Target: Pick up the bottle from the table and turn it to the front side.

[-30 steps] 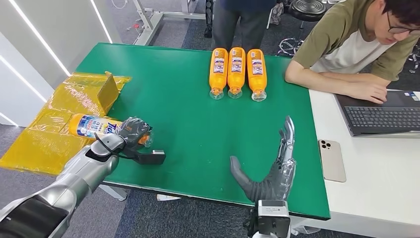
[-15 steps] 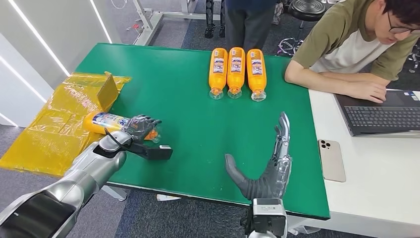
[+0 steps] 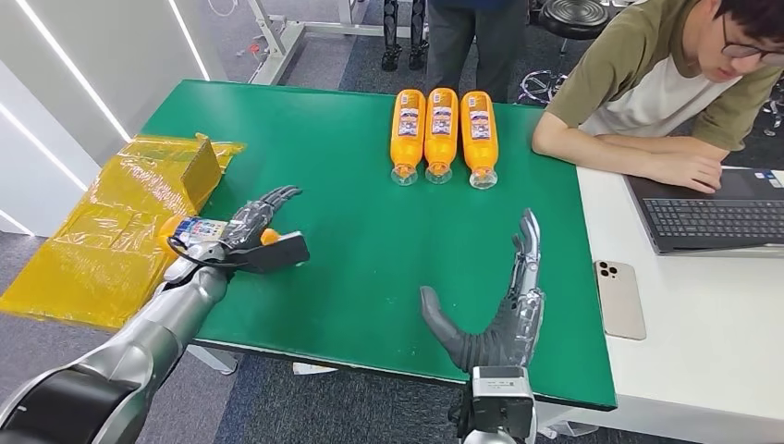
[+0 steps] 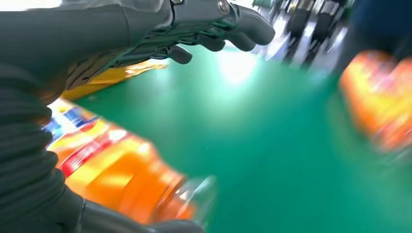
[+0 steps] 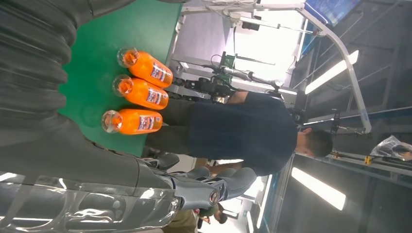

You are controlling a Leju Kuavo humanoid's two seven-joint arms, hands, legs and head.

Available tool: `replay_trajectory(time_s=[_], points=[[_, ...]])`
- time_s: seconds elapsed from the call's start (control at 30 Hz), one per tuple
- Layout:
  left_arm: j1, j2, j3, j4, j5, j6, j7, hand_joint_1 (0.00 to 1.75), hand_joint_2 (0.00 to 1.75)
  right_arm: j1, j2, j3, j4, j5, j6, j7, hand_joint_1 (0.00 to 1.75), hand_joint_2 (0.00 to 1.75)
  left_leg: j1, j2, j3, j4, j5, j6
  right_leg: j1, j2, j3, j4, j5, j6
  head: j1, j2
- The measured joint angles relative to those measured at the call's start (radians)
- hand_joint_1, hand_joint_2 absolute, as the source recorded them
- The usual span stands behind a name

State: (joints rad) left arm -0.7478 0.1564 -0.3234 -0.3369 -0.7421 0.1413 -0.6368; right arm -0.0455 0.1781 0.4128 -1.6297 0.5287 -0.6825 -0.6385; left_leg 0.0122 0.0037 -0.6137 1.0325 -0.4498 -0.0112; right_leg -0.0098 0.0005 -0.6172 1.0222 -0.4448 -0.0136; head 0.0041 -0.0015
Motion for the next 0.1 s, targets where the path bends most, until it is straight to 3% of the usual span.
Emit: replay_trajectory(time_s=[0.1], points=[[0.053,-0.007,0.072,-0.124,0.260,-0.040,-0.053,0.00,1.75,0.000,0.000,0.000,0.000,-0.005,0.000,-0.004,0.00,1.75,0.000,0.001,0.000,0.000,0.000,0.000,0.000,0.001,0.000,0.000,0.000,0.000,0.000,0.000]])
